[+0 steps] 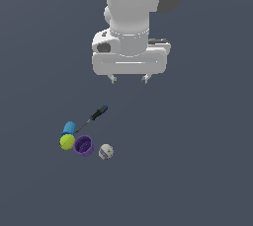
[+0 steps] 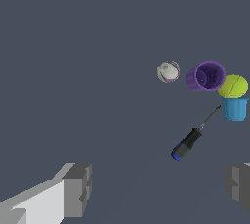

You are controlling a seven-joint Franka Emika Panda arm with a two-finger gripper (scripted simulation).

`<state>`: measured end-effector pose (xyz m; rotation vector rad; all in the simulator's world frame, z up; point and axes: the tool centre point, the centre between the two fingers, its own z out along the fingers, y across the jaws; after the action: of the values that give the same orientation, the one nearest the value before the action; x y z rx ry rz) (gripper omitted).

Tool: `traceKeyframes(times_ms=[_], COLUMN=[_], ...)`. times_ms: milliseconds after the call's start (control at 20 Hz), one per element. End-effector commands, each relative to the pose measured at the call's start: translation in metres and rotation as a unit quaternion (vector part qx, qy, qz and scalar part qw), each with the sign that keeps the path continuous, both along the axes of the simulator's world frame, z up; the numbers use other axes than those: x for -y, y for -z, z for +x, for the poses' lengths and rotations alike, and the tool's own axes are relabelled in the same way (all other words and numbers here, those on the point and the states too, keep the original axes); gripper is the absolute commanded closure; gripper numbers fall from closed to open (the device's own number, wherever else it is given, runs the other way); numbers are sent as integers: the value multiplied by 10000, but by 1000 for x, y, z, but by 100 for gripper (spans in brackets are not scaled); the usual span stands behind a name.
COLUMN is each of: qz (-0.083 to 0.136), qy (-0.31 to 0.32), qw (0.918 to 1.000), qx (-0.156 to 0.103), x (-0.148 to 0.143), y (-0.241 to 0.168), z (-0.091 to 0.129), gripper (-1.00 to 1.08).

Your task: Pick up a designated object from a clutter of objects.

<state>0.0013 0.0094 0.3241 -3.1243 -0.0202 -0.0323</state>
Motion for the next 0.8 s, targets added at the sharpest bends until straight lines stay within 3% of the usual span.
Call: traceKeyframes(times_ms=[0, 400, 750], qz=[0, -30, -18], qy=[0, 283, 348], qw=[10000, 9996, 9994], qx=[0, -44, -48], x=[0, 31, 35], y=[0, 12, 16], z=[0, 2, 3], gripper=[-92, -92, -92])
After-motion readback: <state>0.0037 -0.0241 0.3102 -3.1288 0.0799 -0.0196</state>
